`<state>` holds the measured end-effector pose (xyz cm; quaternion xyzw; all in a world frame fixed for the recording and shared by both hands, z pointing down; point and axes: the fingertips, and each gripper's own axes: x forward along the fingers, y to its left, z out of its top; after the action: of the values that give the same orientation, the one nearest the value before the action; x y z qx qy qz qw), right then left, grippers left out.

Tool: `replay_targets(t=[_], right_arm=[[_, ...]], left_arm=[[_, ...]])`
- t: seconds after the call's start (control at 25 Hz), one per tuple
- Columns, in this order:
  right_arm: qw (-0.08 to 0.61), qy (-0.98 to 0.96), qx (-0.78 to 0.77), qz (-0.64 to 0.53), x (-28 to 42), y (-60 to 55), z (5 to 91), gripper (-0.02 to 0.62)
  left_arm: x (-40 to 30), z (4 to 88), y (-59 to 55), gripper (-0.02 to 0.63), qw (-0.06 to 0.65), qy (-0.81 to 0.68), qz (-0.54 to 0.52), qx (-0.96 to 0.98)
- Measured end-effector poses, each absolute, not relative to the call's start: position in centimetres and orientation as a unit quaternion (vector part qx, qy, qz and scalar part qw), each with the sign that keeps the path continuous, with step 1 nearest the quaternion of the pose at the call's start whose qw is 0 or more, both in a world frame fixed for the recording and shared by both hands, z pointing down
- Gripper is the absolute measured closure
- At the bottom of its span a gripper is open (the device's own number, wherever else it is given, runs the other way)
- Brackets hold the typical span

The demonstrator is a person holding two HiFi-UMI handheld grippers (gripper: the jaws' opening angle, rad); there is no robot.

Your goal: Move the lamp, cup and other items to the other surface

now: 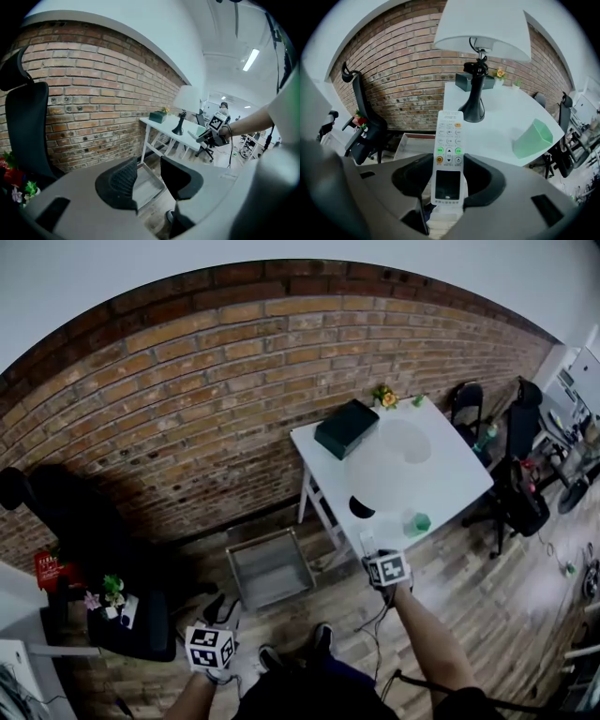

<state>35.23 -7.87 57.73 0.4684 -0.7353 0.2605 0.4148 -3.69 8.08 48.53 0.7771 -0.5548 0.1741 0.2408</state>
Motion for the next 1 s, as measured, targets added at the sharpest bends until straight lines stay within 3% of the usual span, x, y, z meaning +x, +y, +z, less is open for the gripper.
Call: replay_targets(t=[0.56, 1.0], right_arm=[[0.447, -0.738, 0.427, 0.271, 35.7, -13.8, 61.2, 0.385], [0.400, -0.768, 0.444, 0.231, 35.3, -14.5, 59.1, 0.354]], left_arm=[[2.3, 49.8, 6.0, 0.452, 0.265, -0.573, 0.189, 0.752], [2.9, 49.6, 4.8, 0.453, 0.259, -0.573, 0.184, 0.756]])
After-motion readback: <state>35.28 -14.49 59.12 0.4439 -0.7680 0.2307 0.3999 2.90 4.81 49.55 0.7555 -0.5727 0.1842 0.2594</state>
